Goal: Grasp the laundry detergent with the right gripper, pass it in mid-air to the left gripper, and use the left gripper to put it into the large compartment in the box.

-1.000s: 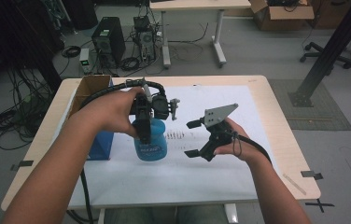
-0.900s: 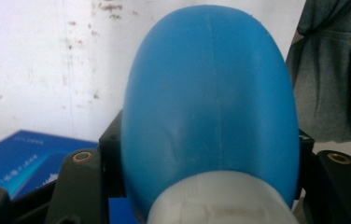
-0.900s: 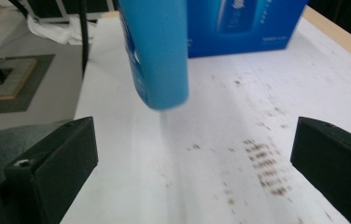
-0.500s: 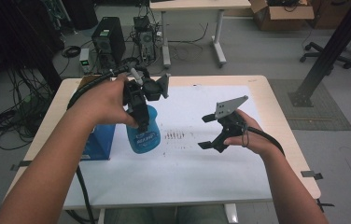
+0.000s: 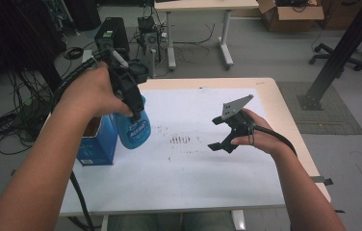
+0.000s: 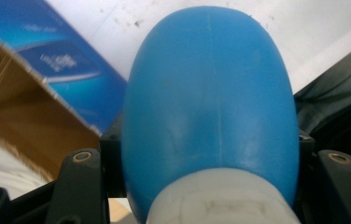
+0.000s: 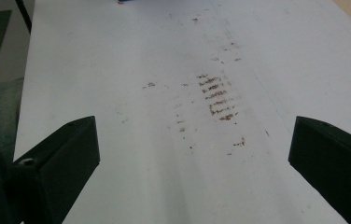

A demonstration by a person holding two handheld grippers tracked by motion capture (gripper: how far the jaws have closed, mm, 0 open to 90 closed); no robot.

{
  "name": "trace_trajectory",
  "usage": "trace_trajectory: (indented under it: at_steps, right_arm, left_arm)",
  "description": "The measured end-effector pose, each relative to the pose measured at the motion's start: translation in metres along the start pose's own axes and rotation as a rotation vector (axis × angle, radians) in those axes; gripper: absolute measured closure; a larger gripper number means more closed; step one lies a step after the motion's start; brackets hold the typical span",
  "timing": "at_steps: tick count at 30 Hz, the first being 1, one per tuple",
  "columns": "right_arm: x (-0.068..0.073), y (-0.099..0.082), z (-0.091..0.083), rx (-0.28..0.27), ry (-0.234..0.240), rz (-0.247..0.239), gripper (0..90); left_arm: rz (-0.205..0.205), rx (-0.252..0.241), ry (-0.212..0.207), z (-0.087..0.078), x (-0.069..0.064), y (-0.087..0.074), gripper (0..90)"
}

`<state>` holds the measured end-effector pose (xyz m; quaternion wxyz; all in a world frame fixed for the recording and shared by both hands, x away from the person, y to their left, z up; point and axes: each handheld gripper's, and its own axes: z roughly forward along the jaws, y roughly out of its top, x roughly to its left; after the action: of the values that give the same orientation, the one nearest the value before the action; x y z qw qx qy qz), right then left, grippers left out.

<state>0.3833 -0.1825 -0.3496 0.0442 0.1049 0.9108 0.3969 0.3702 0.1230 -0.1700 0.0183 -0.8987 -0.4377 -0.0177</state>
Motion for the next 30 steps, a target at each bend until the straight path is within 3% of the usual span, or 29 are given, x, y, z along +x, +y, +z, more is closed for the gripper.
trace_trajectory:
  at_steps: [11,30]
  right_arm:
    - [-0.003,-0.002,0.002,0.023,0.006,-0.001,2.1]
    - [-0.003,0.001,0.002,0.039,0.02,-0.01,2.2]
  left_arm:
    - [-0.217,0.008,-0.014,-0.024,0.039,-0.013,39.1]
    - [-0.49,-0.019,-0.044,-0.063,0.089,-0.037,39.1]
